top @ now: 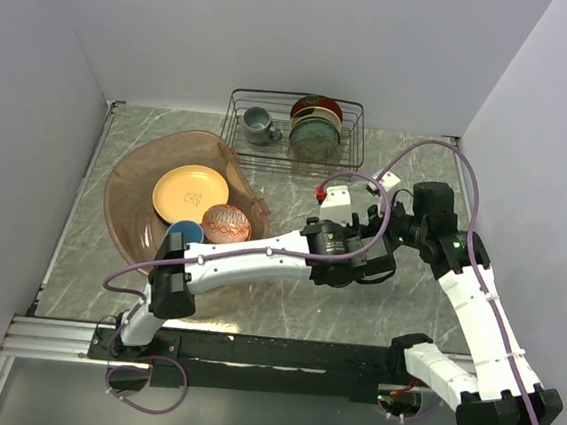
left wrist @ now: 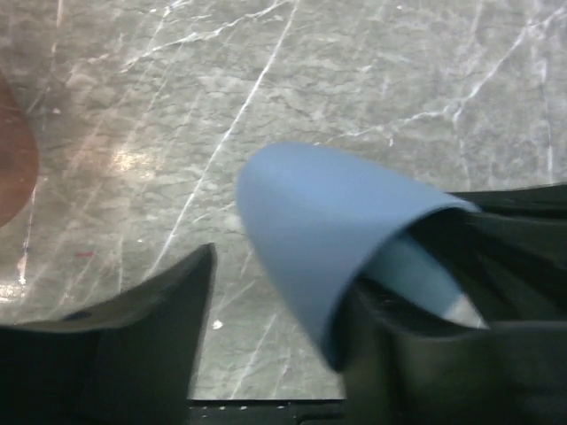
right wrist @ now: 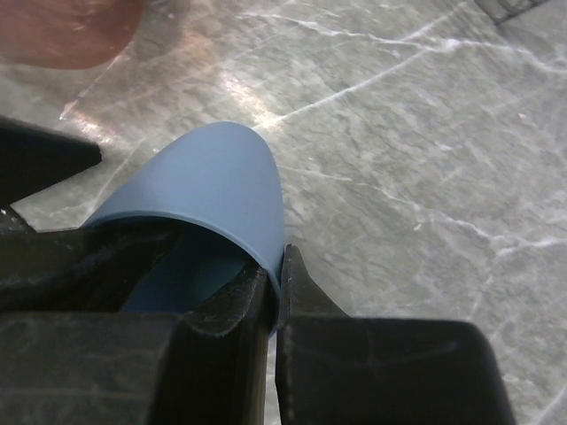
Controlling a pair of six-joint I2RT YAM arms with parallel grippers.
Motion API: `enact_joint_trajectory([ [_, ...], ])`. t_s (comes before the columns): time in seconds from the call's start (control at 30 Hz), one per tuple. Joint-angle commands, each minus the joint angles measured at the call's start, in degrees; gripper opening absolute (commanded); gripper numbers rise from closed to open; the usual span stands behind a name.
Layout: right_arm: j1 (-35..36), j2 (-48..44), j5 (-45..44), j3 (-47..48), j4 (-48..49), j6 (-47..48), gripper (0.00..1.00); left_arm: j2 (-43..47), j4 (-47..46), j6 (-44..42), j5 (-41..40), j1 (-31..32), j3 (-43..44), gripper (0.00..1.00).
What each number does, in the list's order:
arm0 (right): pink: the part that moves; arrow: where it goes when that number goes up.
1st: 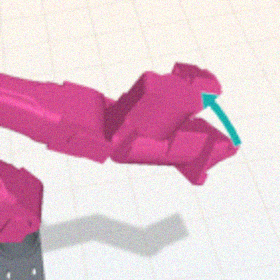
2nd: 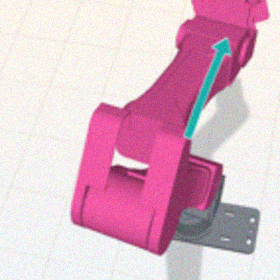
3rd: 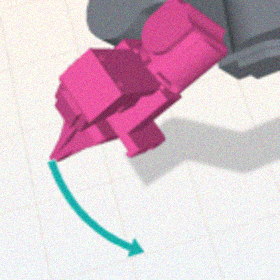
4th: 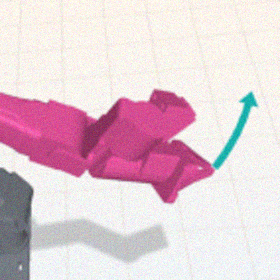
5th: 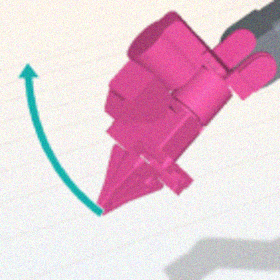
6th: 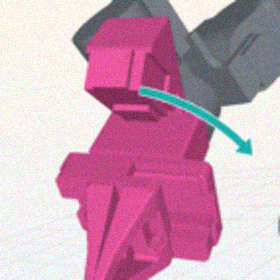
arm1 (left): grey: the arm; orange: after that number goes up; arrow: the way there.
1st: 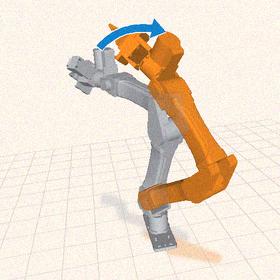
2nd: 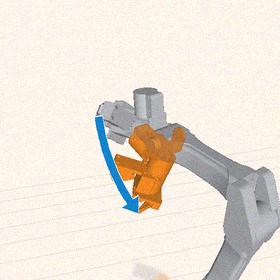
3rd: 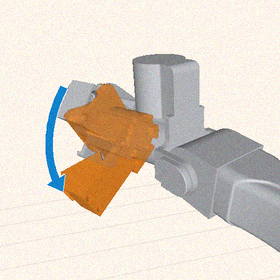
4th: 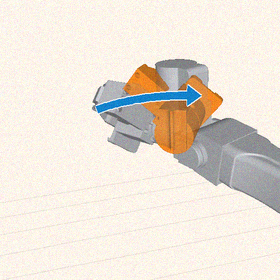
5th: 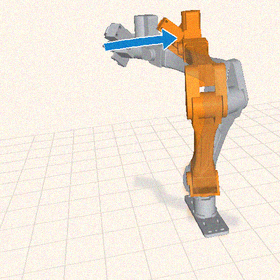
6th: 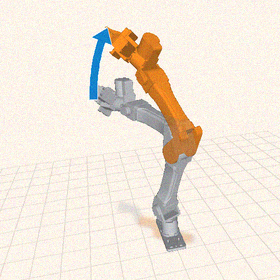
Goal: Place the mixed dishes into the plastic bin
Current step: Pick up the cup at the center of the board, then place the cup in the plastic bin.
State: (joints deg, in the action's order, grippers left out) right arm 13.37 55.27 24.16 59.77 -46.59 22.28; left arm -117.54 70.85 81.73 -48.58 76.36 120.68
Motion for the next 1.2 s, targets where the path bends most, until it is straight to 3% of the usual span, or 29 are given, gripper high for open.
enact_joint_trajectory([
  [0.0,0.08,-1.56,3.78,1.05,0.97,0.65,0.0,-0.5,7.46,1.59,-5.65,0.11,-0.36,0.46],
  [0.03,0.17,-1.65,4.13,1.05,0.8,0.74,0.0,-0.15,7.46,1.67,-5.91,0.02,-1.23,0.31],
  [0.2,0.17,-1.56,9.75,1.05,-1.22,3.28,0.0,5.29,2.55,-2.97,-6.88,0.02,-6.94,0.1],
  [0.23,0.08,-1.74,12.72,1.05,-1.66,3.81,0.02,6.78,0.89,-5.68,-6.97,0.02,-10.52,0.03],
  [0.3,0.17,-2.52,15.11,0.79,-2.72,5.39,0.12,11.87,-5.96,-8.95,-6.88,-0.07,-14.58,0.01],
  [0.33,0.17,-2.97,17.04,0.79,-2.81,5.92,0.24,13.72,-8.42,-11.92,-6.62,-0.07,-18.43,0.01],
  [0.4,0.17,-4.02,18.11,0.7,-3.07,7.07,0.36,18.91,-15.02,-16.14,-4.87,-0.85,-22.14,0.01],
  [0.43,0.17,-4.29,18.55,0.87,-3.42,7.25,0.5,20.49,-16.6,-16.95,-4.34,-1.21,-25.55,0.01],
  [0.47,0.17,-4.55,19.25,1.05,-3.77,7.68,0.57,23.55,-19.14,-17.65,-3.81,-1.65,-27.06,0.01],
  [0.57,0.08,-5.17,20.91,2.28,-5.53,9.97,0.8,28.22,-20.4,-18.72,-2.58,-3.05,-30.94,0.01],
  [0.6,-0.35,-5.52,21.36,2.63,-5.79,10.84,0.99,29.11,-20.4,-18.89,-2.49,-3.58,-31.47,0.01],
  [0.8,-7.82,-7.45,30.22,4.13,-6.68,11.73,1.0,34.65,-18.47,-19.33,-1.52,-5.69,-33.41,0.01],
  [1.03,-13.1,-10.17,29.72,-6.65,5.07,6.2,1.0,44.21,-14.78,-17.75,0.94,-10.08,-36.04,0.01],
  [1.17,-16.17,-11.76,30.24,-12.91,10.8,3.65,1.0,50.46,-12.85,-16.52,6.11,-16.92,-38.94,0.01],
])
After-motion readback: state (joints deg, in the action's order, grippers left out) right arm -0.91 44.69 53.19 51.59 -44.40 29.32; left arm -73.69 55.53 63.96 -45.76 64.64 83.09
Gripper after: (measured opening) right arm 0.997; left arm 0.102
